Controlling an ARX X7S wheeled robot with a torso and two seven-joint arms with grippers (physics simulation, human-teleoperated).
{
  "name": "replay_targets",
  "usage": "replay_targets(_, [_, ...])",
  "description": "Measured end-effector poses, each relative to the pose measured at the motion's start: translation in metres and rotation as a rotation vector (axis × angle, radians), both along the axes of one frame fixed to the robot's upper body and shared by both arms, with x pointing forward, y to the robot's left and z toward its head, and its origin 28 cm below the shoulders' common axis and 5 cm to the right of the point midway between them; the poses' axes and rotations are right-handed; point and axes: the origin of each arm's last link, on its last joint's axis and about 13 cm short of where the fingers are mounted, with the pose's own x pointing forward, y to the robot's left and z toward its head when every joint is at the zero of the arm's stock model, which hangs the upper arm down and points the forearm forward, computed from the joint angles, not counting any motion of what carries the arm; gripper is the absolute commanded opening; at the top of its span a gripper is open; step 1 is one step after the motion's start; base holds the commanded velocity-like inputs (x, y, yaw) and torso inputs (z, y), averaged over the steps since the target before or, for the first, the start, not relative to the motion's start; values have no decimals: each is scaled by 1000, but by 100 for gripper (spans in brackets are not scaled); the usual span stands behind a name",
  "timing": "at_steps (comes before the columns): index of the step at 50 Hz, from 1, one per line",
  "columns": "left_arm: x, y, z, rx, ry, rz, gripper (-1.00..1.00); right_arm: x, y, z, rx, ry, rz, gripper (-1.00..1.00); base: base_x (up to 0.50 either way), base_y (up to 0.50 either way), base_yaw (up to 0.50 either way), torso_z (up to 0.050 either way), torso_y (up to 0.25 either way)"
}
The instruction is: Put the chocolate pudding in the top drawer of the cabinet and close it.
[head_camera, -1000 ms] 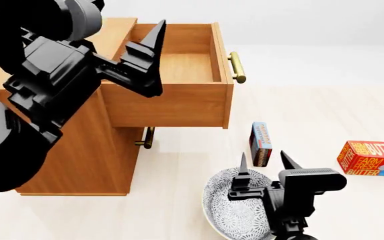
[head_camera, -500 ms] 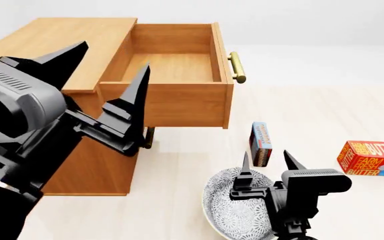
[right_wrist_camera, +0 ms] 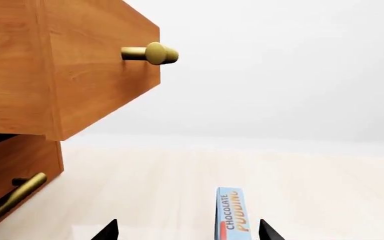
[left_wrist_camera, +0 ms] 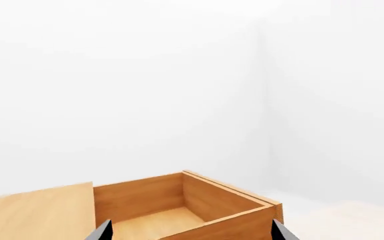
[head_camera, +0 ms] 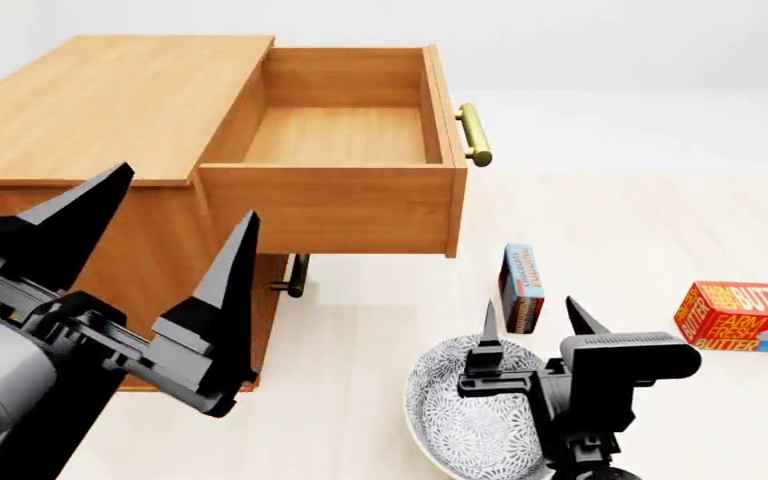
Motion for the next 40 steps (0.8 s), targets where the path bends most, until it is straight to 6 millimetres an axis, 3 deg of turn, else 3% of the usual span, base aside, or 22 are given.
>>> replay_targets(18, [-9,16,-19,-33,-45,83,100,25,-9,24,-4,117,-22,100,0,0,0,0,0])
replay_targets(40, [-12,28,-27,-25,-56,169,100,122,-35,81,-142,418,-147,100,0,0,0,0,0])
